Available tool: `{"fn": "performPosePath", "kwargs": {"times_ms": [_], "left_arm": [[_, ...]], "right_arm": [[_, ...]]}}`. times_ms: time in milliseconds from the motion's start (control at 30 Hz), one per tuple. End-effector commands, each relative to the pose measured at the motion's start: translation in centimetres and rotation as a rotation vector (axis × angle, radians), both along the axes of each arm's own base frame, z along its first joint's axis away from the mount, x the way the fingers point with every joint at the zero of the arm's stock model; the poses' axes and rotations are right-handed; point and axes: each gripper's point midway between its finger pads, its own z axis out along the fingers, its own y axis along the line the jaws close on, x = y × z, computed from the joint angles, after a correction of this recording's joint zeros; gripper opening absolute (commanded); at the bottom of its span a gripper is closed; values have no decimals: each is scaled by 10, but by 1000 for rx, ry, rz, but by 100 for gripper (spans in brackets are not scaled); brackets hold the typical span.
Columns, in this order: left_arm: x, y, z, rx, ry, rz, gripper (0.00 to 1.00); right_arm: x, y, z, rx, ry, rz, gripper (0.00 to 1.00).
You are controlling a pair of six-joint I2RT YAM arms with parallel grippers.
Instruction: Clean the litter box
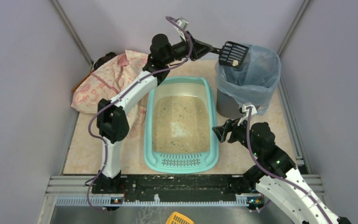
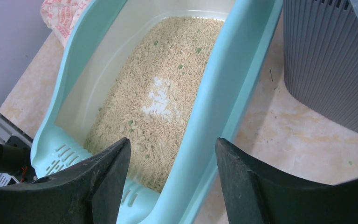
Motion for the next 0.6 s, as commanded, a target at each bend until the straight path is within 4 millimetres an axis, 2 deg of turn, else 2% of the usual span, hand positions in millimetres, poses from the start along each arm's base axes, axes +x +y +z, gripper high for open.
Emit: {"fn": "performPosePath", "kwargs": {"times_ms": [0, 267, 567], "left_arm": [[-20, -8, 25, 72, -370, 62, 0], [-80, -32, 42, 89, -715, -32, 0], [-107, -31, 68, 63, -828, -59, 0]], "right_arm": [[2, 1, 5, 15, -13, -2, 67], [6, 2, -2, -2, -3, -7, 67], [7, 3, -7, -10, 4, -6, 67]]}}
